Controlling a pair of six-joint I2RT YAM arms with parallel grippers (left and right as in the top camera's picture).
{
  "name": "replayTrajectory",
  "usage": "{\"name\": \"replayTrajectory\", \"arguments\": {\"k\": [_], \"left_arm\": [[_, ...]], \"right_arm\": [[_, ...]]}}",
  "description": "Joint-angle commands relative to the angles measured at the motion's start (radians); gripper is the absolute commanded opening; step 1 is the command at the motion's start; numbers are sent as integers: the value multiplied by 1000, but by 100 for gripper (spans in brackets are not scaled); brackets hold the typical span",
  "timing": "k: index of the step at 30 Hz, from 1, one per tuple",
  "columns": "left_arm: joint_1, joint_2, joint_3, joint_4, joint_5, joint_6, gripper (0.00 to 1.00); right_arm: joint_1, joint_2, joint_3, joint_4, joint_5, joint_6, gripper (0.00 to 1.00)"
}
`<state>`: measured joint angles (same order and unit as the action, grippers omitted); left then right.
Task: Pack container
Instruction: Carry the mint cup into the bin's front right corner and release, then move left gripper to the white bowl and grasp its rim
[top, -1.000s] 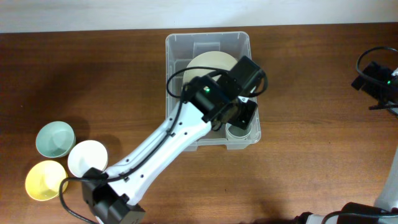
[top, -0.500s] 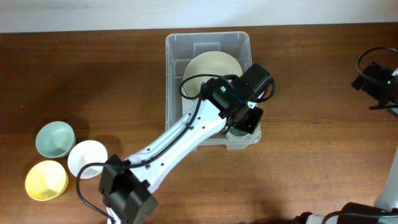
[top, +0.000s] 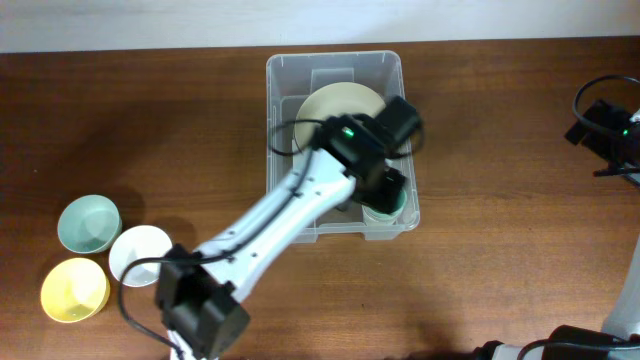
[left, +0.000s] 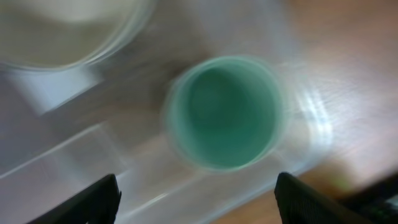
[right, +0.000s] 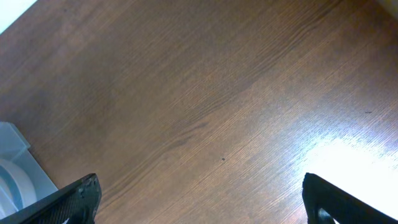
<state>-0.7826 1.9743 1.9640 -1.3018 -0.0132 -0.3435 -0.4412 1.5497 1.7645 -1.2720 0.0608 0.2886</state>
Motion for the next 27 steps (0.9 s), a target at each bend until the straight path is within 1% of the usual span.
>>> {"name": "replayTrajectory", "arguments": {"k": [1,4,9,10,12,13,15,19,22,27], "left_arm": [[119,-166,42,-72,-253,-70,86],[238,-258,42,-159,-337,-113,87],[487,-370,31,-298,-347,-150,87],[536,-381,24,-318,-347,-155,92],[631,-396,0,-344,-347,-158,94],[673,-400,-18,-349,-346,-158,98],[742,-402,-65,-345,-344,-158,99],[861,-402,-238,-258,-262,-138,99],[926,-402,-415,-127,-157,-87,100],[985,-384,-665,68,-58,-42,99]], "right_arm": [[-4,3,8,0,-5,5,99],[-4,3,8,0,-5,5,99],[-4,3,8,0,-5,5,99],[-4,3,8,0,-5,5,99],[-4,3,8,0,-5,5,99],[-4,3,8,0,-5,5,99],[-4,3,8,0,-5,5,99],[-4,3,8,0,-5,5,99],[-4,3,8,0,-5,5,99],[-4,3,8,0,-5,5,99]]}}
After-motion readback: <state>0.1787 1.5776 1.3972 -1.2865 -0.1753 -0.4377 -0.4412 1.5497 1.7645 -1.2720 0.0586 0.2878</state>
